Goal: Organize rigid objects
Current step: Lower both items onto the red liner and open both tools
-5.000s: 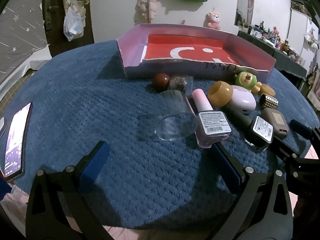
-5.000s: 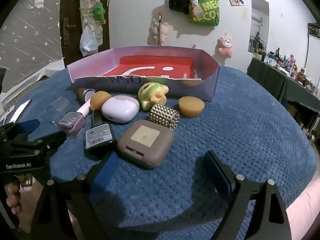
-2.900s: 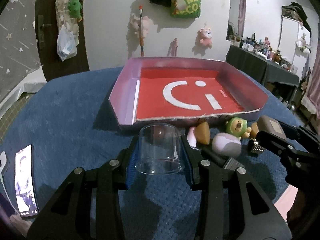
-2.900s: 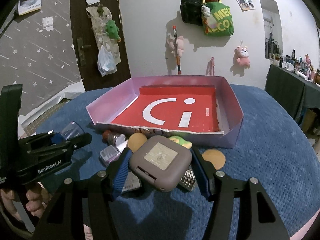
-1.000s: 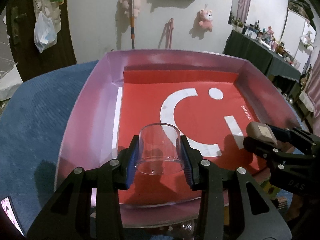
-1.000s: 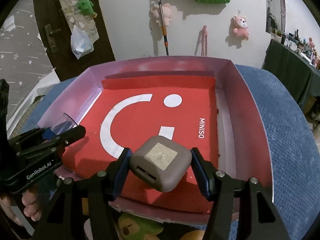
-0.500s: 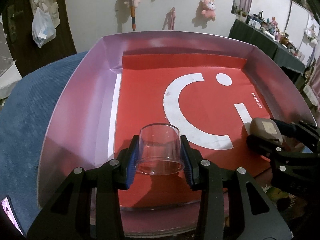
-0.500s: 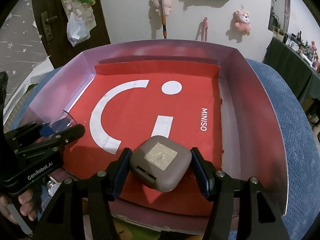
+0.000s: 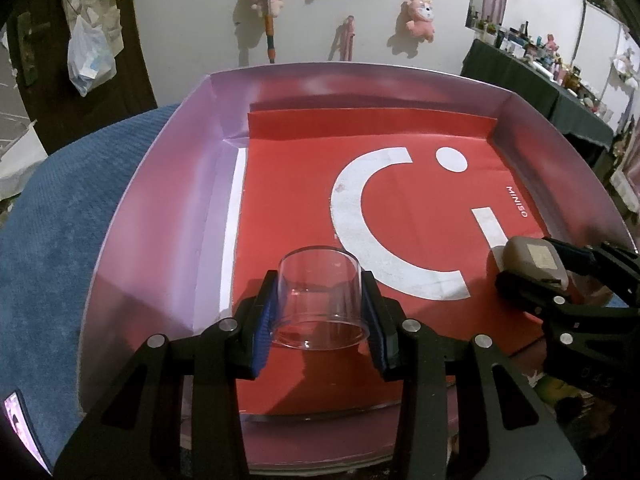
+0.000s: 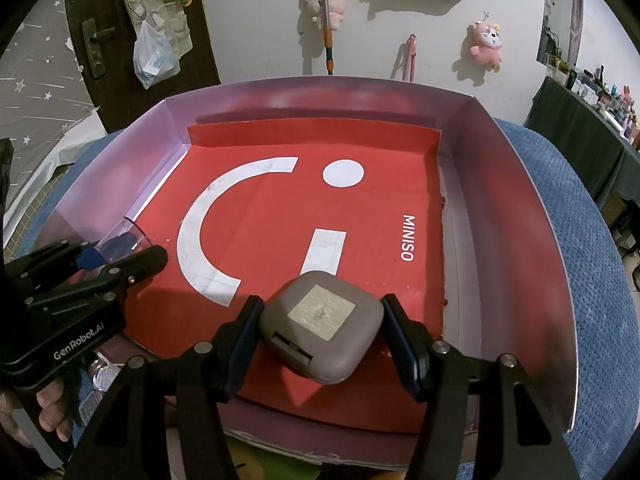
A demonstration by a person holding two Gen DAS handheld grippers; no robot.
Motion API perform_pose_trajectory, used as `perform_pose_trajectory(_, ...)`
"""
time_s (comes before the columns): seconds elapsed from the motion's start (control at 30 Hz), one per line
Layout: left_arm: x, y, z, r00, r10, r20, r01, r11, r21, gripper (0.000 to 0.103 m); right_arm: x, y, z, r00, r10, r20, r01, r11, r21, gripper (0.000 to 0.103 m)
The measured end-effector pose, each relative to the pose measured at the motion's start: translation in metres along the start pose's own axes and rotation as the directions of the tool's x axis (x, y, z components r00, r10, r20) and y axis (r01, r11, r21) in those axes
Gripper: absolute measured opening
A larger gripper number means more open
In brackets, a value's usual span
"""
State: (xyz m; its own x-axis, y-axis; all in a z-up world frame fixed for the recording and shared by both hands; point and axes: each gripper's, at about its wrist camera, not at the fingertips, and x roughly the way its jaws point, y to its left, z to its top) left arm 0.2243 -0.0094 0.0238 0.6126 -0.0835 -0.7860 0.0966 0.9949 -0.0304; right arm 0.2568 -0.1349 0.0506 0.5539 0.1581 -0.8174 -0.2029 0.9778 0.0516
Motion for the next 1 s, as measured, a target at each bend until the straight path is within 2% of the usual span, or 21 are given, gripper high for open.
perform_pose_trajectory(0.2, -0.001, 0.001, -0.001, 1.000, -0.010, 0.001, 0.010, 1.000, -0.002, 0.039, 0.000, 0.001, 0.001, 1.000, 0.002, 0.002, -0.002, 1.000, 0.002, 0.063)
perform_pose_trajectory(0.27, -0.002, 0.002, -0.001, 1.000, -0.017, 0.004, 0.017, 1.000, -0.002, 0.043, 0.000, 0.001, 0.001, 1.000, 0.005, 0.001, -0.005, 1.000, 0.003, 0.063)
perform_pose_trajectory(0.4, -0.011, -0.002, -0.001, 0.999, 0.022, 0.041, -0.023, 0.999, 0.024, 0.048, -0.001, 0.002, 0.002, 1.000, 0.005, 0.002, -0.005, 1.000, 0.002, 0.063)
perform_pose_trajectory(0.5, -0.020, -0.006, 0.000, 0.997, 0.027, 0.069, -0.030, 0.999, 0.040, 0.057, -0.005, 0.001, 0.002, 1.000, 0.009, 0.006, -0.009, 1.000, 0.001, 0.064)
perform_pose_trajectory(0.6, -0.028, -0.008, 0.001, 0.996, 0.027, 0.090, -0.031, 0.998, 0.047, 0.063, -0.013, 0.003, 0.002, 1.000, 0.007, 0.030, -0.006, 1.000, -0.002, 0.069)
perform_pose_trajectory(0.7, -0.035, -0.009, 0.001, 0.994, 0.032, 0.105, -0.037, 0.998, 0.044, 0.066, -0.019, 0.004, 0.002, 0.999, 0.005, 0.048, -0.004, 1.000, -0.008, 0.071)
perform_pose_trajectory(0.83, -0.044, -0.005, 0.001, 0.992, 0.024, 0.121, -0.026, 0.999, 0.018, 0.074, -0.026, 0.007, 0.001, 0.998, 0.009, 0.064, -0.008, 1.000, -0.009, 0.073)
perform_pose_trajectory(1.0, -0.053, 0.001, -0.001, 0.991, -0.001, 0.137, 0.003, 1.000, -0.009, 0.075, -0.037, 0.007, -0.003, 0.996, 0.021, 0.086, -0.020, 1.000, -0.014, 0.081)
